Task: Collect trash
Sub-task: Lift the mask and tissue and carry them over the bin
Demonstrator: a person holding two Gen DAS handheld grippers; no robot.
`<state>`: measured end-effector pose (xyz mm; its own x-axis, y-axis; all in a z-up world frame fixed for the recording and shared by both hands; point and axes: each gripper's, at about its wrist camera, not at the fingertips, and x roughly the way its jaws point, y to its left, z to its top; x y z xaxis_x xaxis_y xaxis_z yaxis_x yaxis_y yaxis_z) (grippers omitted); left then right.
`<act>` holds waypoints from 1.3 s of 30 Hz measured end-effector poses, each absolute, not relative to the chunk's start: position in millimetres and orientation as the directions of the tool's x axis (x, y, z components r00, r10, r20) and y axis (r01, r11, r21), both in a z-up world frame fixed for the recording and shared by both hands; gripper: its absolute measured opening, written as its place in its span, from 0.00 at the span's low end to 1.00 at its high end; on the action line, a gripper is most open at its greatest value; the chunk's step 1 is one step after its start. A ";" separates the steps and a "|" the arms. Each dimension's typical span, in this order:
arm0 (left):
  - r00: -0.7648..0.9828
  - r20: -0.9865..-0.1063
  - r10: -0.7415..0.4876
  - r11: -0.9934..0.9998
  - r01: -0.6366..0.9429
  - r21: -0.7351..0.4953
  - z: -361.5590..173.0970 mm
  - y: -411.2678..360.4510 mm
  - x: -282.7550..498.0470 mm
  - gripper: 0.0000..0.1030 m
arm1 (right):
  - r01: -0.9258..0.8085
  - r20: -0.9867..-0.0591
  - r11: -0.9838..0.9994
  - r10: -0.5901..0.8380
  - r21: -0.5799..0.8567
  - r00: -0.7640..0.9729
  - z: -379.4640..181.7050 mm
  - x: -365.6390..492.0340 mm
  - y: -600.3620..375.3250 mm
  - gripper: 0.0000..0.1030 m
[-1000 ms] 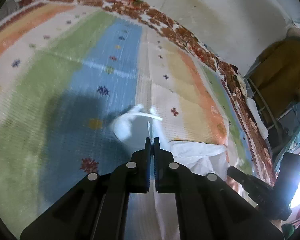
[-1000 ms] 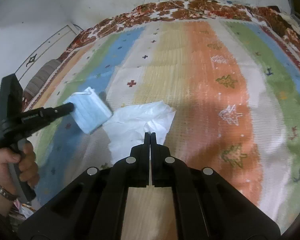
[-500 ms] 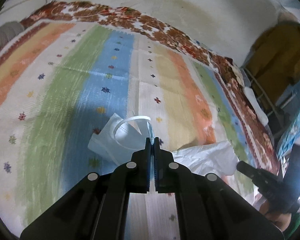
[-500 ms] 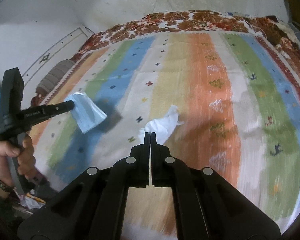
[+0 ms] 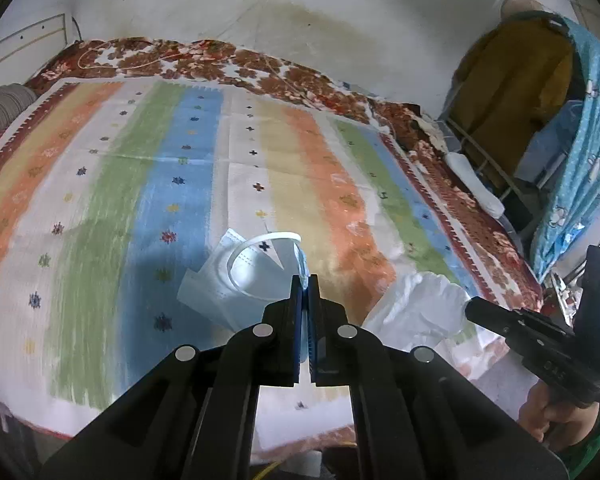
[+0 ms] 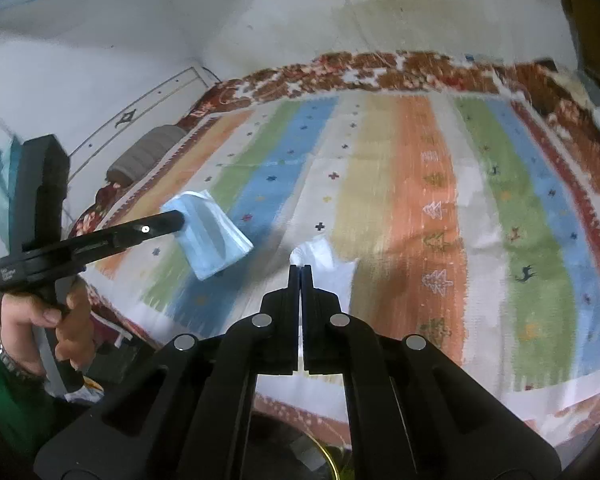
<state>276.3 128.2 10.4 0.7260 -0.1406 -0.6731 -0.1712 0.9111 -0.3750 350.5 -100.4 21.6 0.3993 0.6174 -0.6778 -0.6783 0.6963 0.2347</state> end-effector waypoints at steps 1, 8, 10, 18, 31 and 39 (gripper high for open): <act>0.727 -0.672 -0.143 0.911 -0.169 -0.377 12.6 125.6 271.4 0.02 | -0.685 -0.673 0.694 0.617 0.221 0.408 25.6 343.9 -103.0 0.00; 0.730 -0.667 -0.153 0.910 -0.159 -0.383 21.3 108.7 245.2 0.02 | -0.704 -0.645 0.674 0.643 0.222 0.413 41.7 301.4 -118.2 0.00; 0.726 -0.672 -0.145 0.920 -0.152 -0.362 22.0 100.5 239.7 0.02 | -0.712 -0.643 0.677 0.633 0.188 0.432 44.8 287.3 -120.8 0.00; 0.740 -0.652 -0.164 0.920 -0.123 -0.371 31.0 73.1 203.8 0.02 | -0.719 -0.628 0.671 0.641 0.179 0.442 47.8 247.6 -134.3 0.00; 0.707 -0.688 -0.163 0.916 -0.150 -0.372 16.5 47.3 147.4 0.02 | -0.709 -0.650 0.676 0.633 0.200 0.421 28.2 195.6 -148.6 0.00; 0.657 -0.727 -0.197 0.903 -0.167 -0.395 -10.0 31.8 123.7 0.02 | -0.679 -0.708 0.700 0.593 0.219 0.383 -1.0 178.5 -161.2 0.00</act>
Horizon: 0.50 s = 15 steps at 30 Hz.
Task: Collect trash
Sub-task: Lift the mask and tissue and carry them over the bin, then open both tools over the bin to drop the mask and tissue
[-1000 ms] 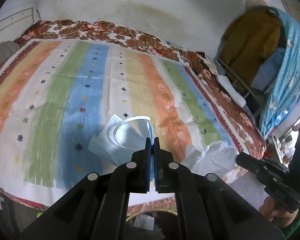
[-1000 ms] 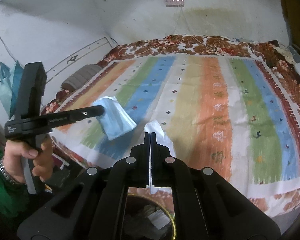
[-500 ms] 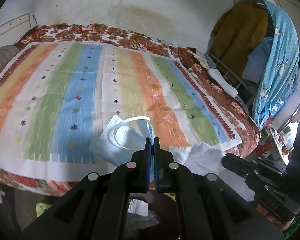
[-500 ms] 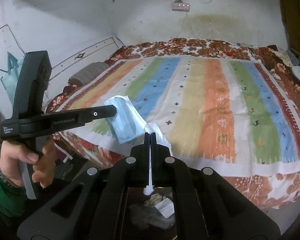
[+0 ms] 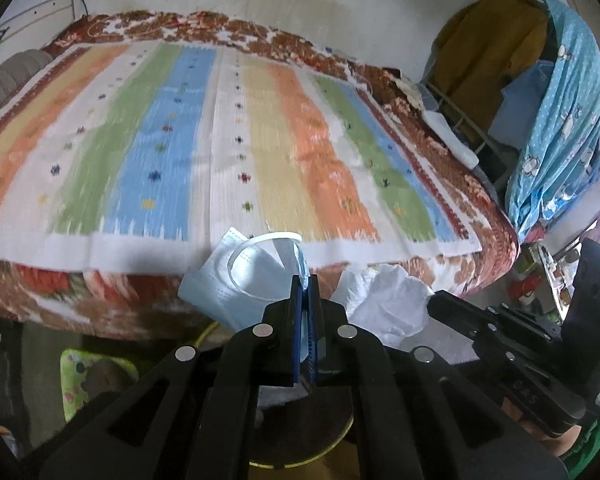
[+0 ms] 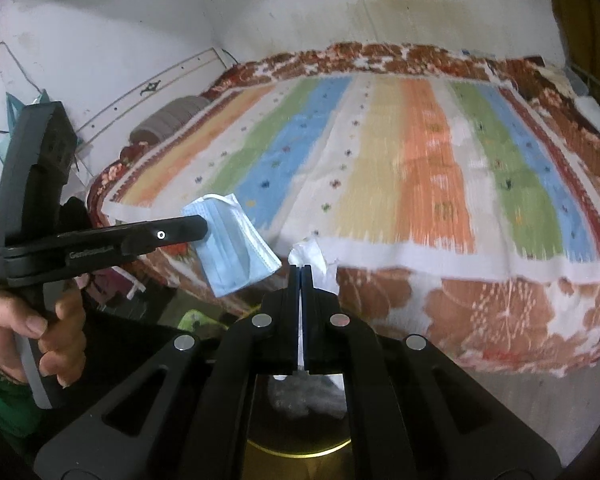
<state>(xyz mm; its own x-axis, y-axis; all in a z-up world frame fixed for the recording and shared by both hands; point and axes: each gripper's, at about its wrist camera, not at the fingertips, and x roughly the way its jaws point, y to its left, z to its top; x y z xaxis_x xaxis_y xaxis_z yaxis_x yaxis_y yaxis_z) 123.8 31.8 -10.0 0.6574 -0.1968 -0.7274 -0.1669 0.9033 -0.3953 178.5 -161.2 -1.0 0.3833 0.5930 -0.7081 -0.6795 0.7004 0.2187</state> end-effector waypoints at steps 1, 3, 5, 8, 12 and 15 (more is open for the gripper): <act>0.656 -0.727 -0.200 0.902 -0.166 -0.398 -11.7 29.8 122.1 0.02 | -0.674 -0.713 0.704 0.589 0.223 0.379 -4.5 176.8 -162.0 0.00; 0.654 -0.729 -0.203 0.901 -0.166 -0.401 -15.1 25.9 119.1 0.02 | -0.665 -0.726 0.710 0.582 0.234 0.366 -11.4 174.4 -163.2 0.00; 0.641 -0.739 -0.207 0.901 -0.170 -0.399 -23.1 19.1 115.1 0.02 | -0.659 -0.740 0.716 0.568 0.230 0.360 -17.7 171.9 -163.5 0.00; 0.605 -0.772 -0.195 0.905 -0.192 -0.380 -37.8 10.8 111.0 0.02 | -0.647 -0.774 0.734 0.527 0.206 0.351 -31.0 169.6 -163.6 0.00; 0.521 -0.833 -0.187 0.903 -0.242 -0.354 -65.8 3.3 108.5 0.02 | -0.630 -0.814 0.748 0.491 0.210 0.311 -48.8 167.7 -161.3 0.00; 0.477 -0.860 -0.182 0.898 -0.276 -0.343 -81.7 1.8 110.0 0.02 | -0.618 -0.835 0.757 0.469 0.211 0.289 -58.5 167.3 -158.8 0.00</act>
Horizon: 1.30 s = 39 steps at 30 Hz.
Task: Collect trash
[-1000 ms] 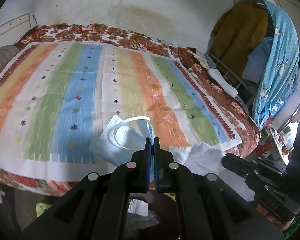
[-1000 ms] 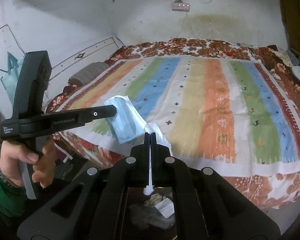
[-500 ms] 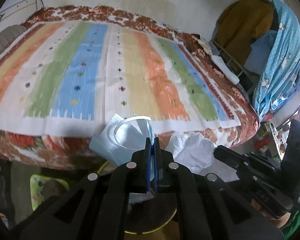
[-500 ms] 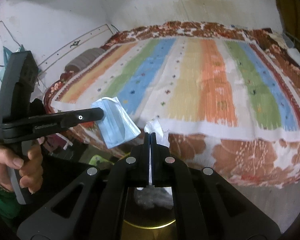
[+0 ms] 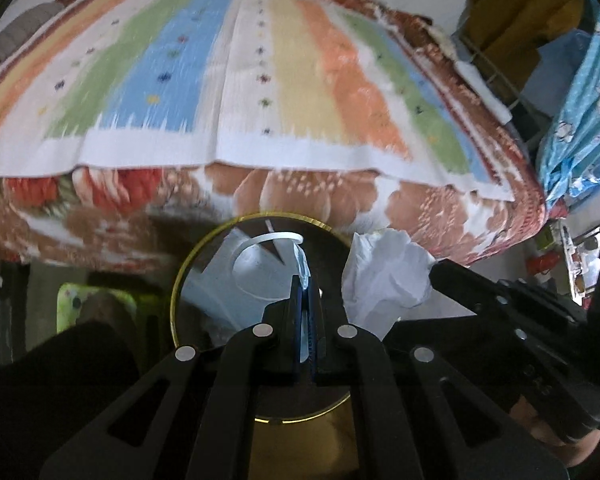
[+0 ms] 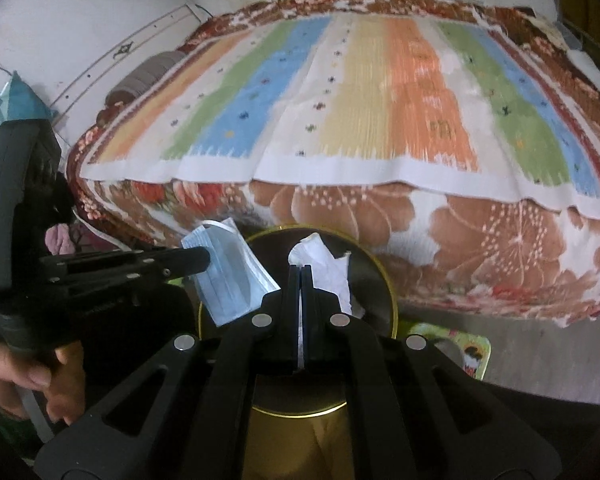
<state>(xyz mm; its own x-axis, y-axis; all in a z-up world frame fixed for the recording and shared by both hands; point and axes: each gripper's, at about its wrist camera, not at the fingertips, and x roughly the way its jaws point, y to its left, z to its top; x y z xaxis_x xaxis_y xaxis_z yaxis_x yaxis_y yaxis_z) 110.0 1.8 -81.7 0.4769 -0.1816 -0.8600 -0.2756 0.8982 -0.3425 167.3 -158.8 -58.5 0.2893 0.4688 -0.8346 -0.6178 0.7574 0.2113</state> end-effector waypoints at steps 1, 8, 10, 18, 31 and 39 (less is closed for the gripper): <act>0.470 -0.865 -0.179 0.897 -0.284 -0.339 -84.6 2.8 110.7 0.02 | -0.607 -0.850 0.768 0.446 0.202 0.281 -63.9 168.4 -157.7 0.01; 0.452 -0.856 -0.250 0.815 -0.379 -0.438 -97.4 24.0 115.6 0.40 | -0.547 -0.894 0.810 0.386 0.212 0.226 -86.8 177.7 -157.2 0.23; 0.460 -0.853 -0.247 0.815 -0.378 -0.439 -94.1 25.9 113.7 0.40 | -0.549 -0.892 0.809 0.389 0.210 0.231 -85.5 176.9 -158.3 0.24; 0.492 -0.842 -0.221 0.880 -0.272 -0.390 -66.1 15.1 97.4 0.42 | -0.555 -0.871 0.807 0.407 0.201 0.276 -69.7 166.4 -169.9 0.33; 0.611 -0.773 -0.169 0.965 -0.056 -0.256 -21.5 -12.1 18.6 0.75 | -0.631 -0.776 0.767 0.468 0.118 0.423 -24.8 90.4 -206.5 0.75; 0.671 -0.729 -0.134 0.978 -0.027 -0.205 -20.3 -25.2 -19.2 0.95 | -0.661 -0.701 0.743 0.529 0.110 0.478 -13.1 51.1 -220.9 0.92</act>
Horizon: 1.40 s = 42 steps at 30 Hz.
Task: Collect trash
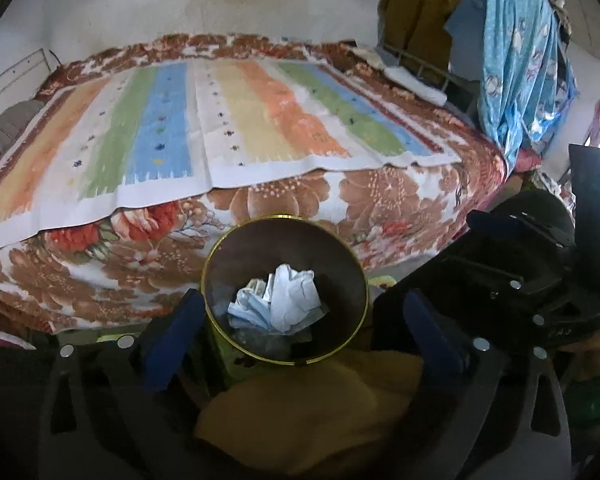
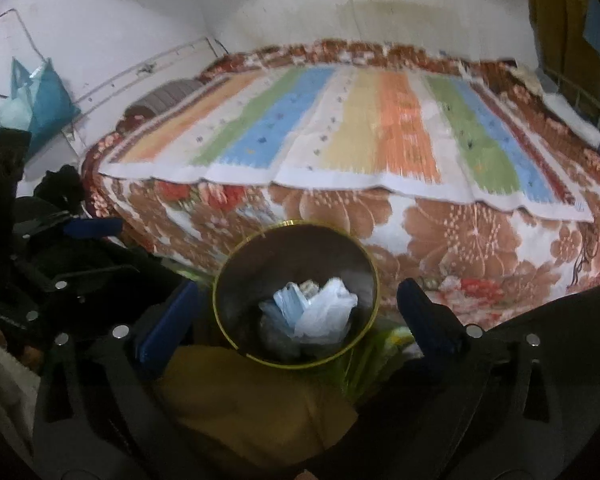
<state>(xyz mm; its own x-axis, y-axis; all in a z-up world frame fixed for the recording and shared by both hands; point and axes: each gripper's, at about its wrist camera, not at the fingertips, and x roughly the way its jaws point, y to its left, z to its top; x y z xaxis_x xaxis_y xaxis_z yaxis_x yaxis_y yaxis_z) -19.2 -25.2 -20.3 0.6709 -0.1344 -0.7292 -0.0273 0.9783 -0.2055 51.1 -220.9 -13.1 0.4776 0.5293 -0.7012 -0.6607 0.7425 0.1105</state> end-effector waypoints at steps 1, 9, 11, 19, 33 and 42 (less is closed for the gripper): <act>0.679 -0.724 -0.126 0.978 -0.036 -0.204 -20.2 -24.9 -22.3 0.95 | -0.663 -0.695 0.741 0.532 0.105 0.484 -12.2 48.0 -221.5 0.92; 0.673 -0.735 -0.084 0.977 -0.090 -0.194 -24.3 -17.6 -22.3 0.95 | -0.697 -0.687 0.709 0.558 0.103 0.466 -13.3 39.7 -216.9 0.92; 0.675 -0.734 -0.070 0.977 -0.101 -0.186 -23.7 -17.3 -23.0 0.95 | -0.689 -0.672 0.715 0.570 0.120 0.473 -11.5 40.7 -220.4 0.92; 0.693 -0.717 -0.071 0.973 -0.110 -0.203 -17.2 -14.6 -25.7 0.95 | -0.695 -0.657 0.702 0.598 0.153 0.460 -11.1 41.6 -221.8 0.92; 0.683 -0.730 -0.018 0.972 -0.161 -0.174 -16.5 -9.8 -24.2 0.95 | -0.711 -0.664 0.683 0.612 0.169 0.430 -13.0 41.3 -218.4 0.92; 0.681 -0.733 -0.016 0.971 -0.164 -0.174 -18.2 -10.3 -22.1 0.95 | -0.728 -0.659 0.658 0.637 0.193 0.401 -12.2 41.9 -219.0 0.92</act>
<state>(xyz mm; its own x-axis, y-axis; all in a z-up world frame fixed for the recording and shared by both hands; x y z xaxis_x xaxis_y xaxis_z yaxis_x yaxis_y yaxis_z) -22.1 -10.3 -18.2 0.6805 -0.0159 -0.7326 -0.1643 0.9710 -0.1736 41.9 -219.0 -12.2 0.4012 0.6366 -0.6586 -0.7275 0.6583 0.1932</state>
